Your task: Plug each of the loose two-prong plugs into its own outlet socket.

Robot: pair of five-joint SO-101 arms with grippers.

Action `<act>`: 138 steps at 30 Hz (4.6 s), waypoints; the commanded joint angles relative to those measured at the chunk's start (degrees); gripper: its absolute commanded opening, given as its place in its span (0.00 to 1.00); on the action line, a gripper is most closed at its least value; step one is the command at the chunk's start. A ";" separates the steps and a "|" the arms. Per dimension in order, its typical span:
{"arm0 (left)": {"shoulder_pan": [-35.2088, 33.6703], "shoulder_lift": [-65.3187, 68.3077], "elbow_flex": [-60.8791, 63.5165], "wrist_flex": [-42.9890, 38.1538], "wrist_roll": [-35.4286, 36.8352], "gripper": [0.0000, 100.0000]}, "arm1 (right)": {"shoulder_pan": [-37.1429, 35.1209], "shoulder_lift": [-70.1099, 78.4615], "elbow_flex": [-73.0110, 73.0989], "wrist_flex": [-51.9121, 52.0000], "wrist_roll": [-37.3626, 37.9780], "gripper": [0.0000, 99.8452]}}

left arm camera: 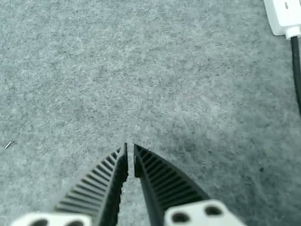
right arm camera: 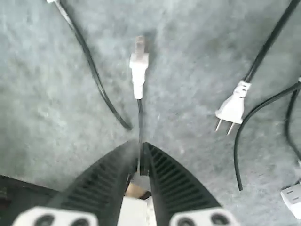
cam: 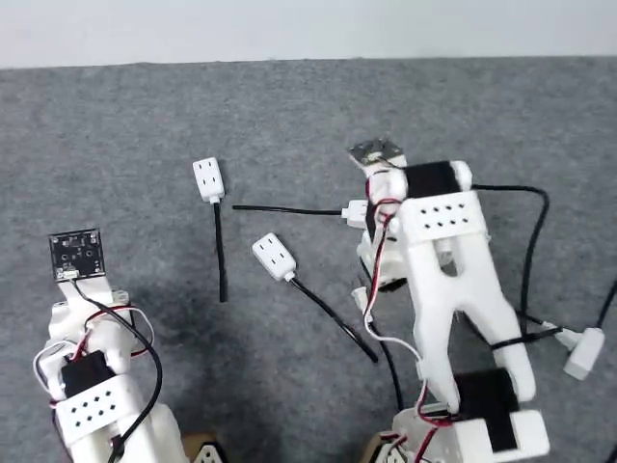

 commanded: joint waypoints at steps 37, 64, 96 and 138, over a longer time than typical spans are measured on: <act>0.00 -0.62 -0.57 -1.93 -3.43 0.02 | -16.13 -0.31 26.20 -32.57 2.73 0.01; 0.09 -0.62 -0.57 -1.93 -3.43 0.02 | -11.03 -17.54 52.66 -34.86 16.97 0.12; 0.09 -0.53 -0.48 -2.73 -3.52 0.02 | -23.34 -35.12 57.32 -28.09 13.27 0.12; 0.09 -0.79 0.13 -3.08 -3.52 0.02 | -15.60 -26.42 61.80 -34.95 17.67 0.07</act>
